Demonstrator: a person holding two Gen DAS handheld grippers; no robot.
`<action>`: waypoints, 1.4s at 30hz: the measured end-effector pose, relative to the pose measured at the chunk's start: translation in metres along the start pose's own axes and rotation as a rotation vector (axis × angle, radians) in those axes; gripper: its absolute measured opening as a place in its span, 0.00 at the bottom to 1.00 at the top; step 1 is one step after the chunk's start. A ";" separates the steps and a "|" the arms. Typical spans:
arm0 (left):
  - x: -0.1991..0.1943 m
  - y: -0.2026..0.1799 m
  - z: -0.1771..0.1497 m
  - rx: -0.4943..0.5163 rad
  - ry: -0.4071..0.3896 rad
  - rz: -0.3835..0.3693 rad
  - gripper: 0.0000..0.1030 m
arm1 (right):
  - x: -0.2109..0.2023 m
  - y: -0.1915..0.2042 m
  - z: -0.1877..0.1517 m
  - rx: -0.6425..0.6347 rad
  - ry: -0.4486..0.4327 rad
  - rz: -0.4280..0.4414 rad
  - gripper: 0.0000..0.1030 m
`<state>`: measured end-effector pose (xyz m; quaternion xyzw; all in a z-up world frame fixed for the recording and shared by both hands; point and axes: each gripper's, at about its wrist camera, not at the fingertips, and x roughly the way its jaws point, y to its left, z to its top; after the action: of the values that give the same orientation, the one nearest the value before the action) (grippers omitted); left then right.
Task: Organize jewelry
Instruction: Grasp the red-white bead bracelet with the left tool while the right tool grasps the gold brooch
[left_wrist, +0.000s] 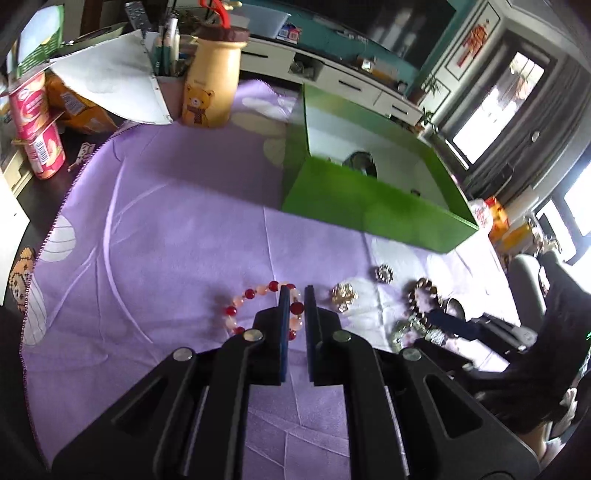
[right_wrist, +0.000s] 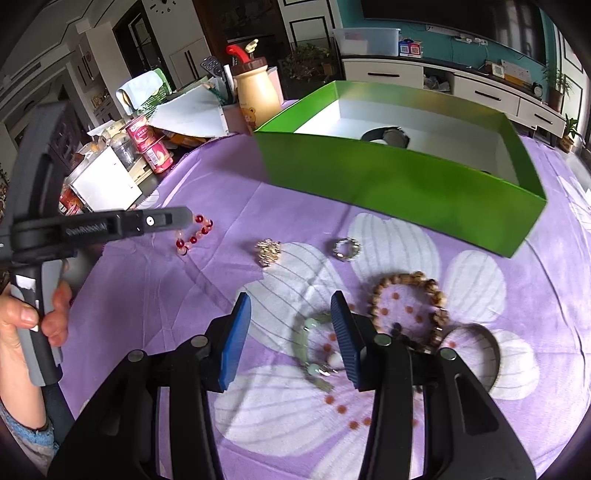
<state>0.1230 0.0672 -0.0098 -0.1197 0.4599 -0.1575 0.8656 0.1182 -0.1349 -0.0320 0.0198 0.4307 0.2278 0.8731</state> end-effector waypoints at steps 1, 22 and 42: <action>-0.002 0.000 0.001 -0.003 -0.004 0.000 0.07 | 0.003 0.002 0.001 -0.001 0.002 0.004 0.44; -0.019 0.021 0.003 -0.032 -0.036 0.031 0.07 | 0.058 0.031 0.034 -0.047 -0.017 -0.114 0.20; -0.022 -0.029 0.004 0.049 -0.097 0.063 0.07 | -0.059 -0.008 0.016 0.007 -0.227 -0.116 0.20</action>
<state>0.1101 0.0492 0.0192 -0.0912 0.4171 -0.1352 0.8941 0.1023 -0.1637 0.0196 0.0237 0.3305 0.1717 0.9277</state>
